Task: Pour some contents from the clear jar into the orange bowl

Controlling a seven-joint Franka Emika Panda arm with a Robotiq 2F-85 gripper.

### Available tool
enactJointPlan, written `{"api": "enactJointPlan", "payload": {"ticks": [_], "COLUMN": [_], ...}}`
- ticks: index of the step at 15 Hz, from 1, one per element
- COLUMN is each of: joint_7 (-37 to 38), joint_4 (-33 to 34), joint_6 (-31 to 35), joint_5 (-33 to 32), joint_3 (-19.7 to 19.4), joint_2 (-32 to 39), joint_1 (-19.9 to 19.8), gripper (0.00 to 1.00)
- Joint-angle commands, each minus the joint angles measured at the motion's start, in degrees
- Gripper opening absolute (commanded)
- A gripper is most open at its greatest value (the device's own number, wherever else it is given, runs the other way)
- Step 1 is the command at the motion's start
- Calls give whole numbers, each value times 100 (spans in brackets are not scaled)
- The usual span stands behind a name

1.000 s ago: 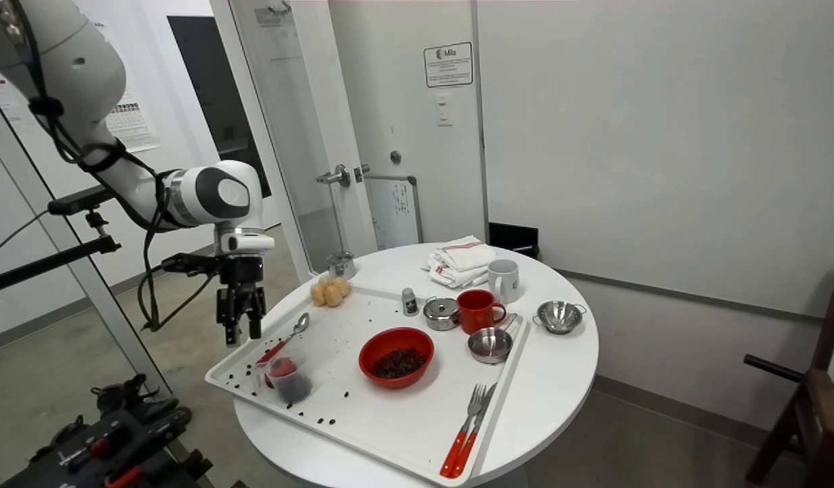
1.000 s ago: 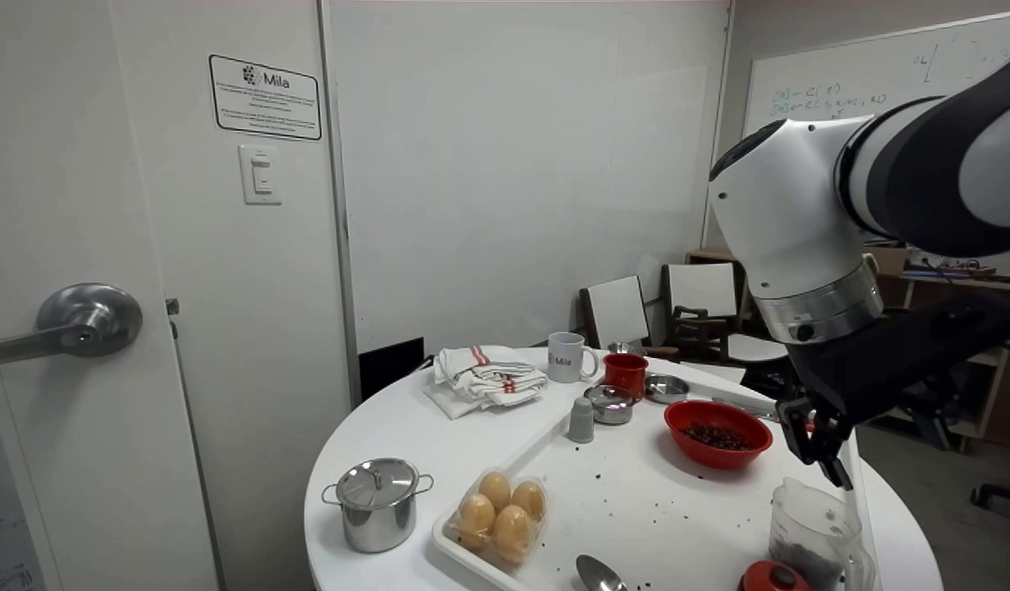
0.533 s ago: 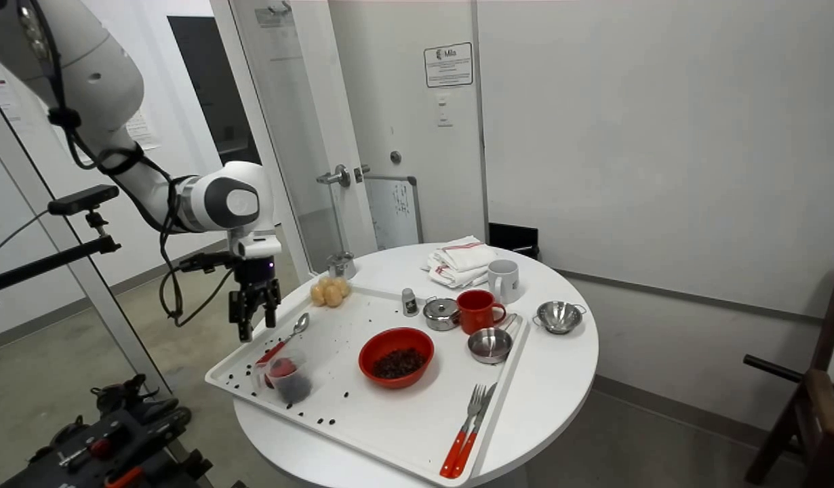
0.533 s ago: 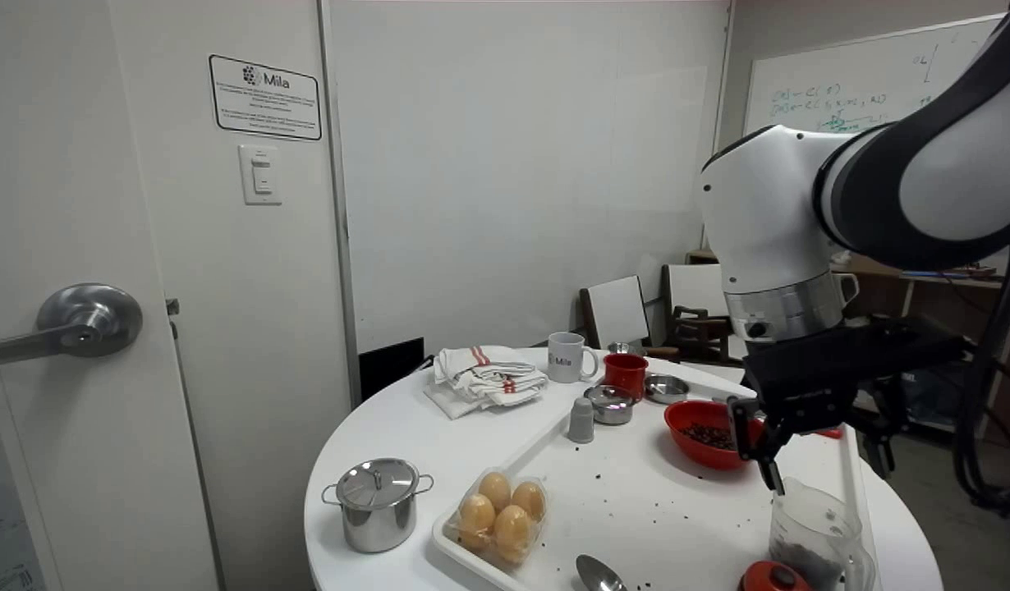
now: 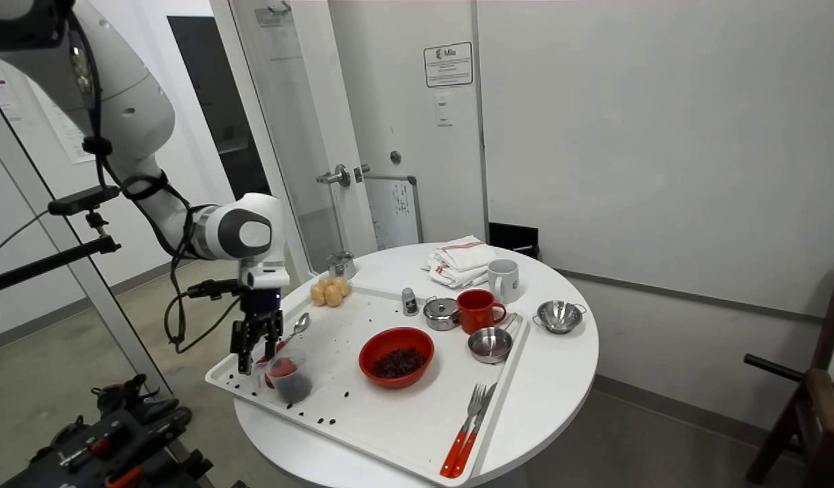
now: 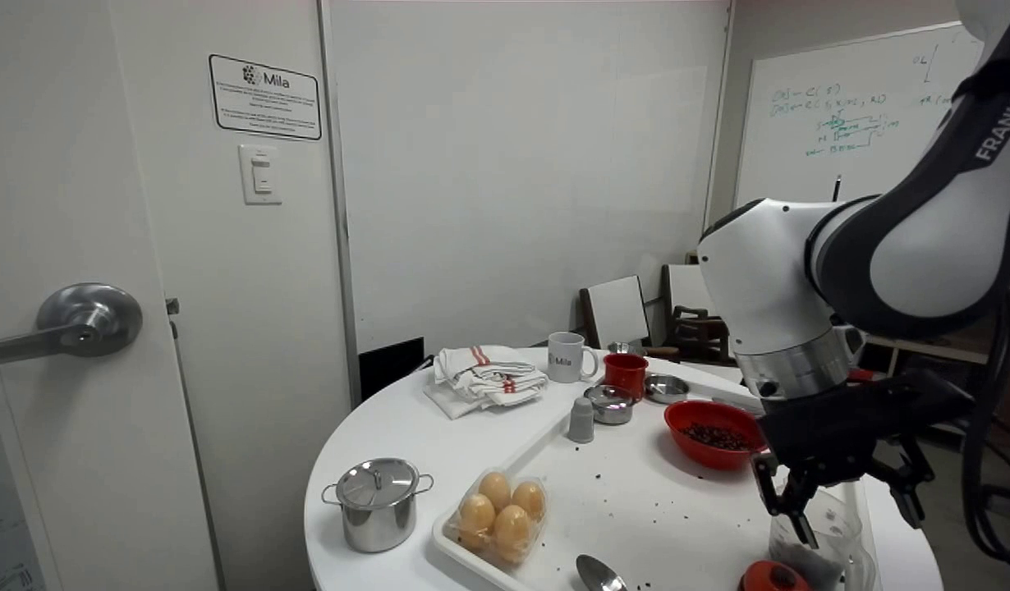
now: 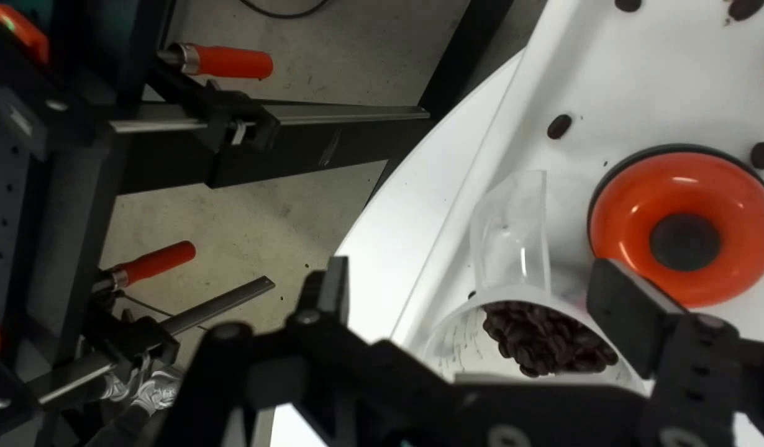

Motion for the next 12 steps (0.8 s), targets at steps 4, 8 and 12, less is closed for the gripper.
{"api": "enactJointPlan", "payload": {"ticks": [4,8,12], "joint_7": [-535,-787,-1032], "joint_4": [94,140,104], "joint_6": [365,307,325], "joint_5": [138,240,347], "joint_3": [-24,-23,-33], "joint_2": [495,610,556], "joint_1": [18,-12,-56], "gripper": [43,39,72]}}
